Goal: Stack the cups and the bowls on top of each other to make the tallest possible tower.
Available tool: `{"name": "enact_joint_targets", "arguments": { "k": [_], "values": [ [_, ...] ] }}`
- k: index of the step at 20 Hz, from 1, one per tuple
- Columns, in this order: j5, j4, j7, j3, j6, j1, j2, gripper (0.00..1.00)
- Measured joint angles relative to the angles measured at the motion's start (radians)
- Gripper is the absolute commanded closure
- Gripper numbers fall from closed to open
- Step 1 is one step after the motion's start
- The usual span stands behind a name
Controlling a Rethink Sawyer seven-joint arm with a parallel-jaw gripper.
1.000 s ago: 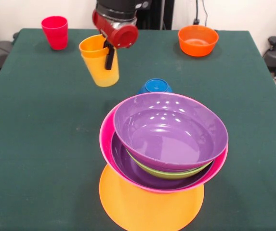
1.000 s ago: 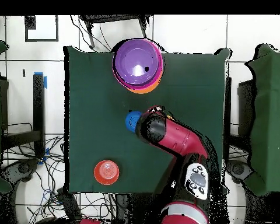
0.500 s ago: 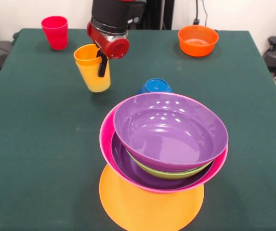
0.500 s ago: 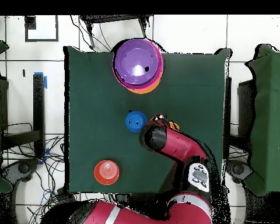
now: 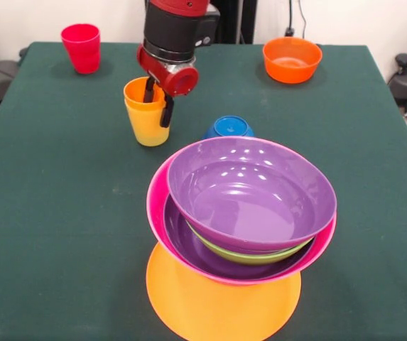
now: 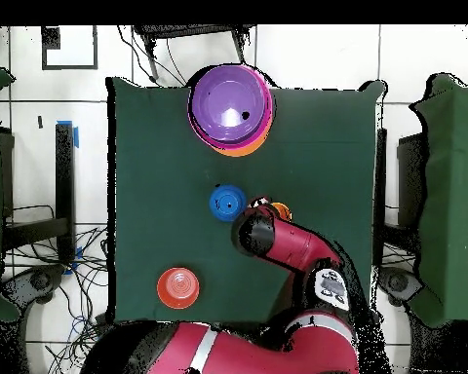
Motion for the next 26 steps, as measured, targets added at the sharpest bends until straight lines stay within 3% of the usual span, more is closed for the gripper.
{"name": "enact_joint_targets", "arguments": {
  "k": [6, 17, 26],
  "values": [
    [0.000, 0.014, 0.000, -0.008, 0.022, 0.015, -0.056, 0.00],
    [-0.001, 0.051, 0.000, -0.055, 0.189, 0.101, -0.269, 0.00],
    [0.057, 0.161, 0.000, -0.005, 0.162, 0.090, -0.302, 0.00]
  ]
}}
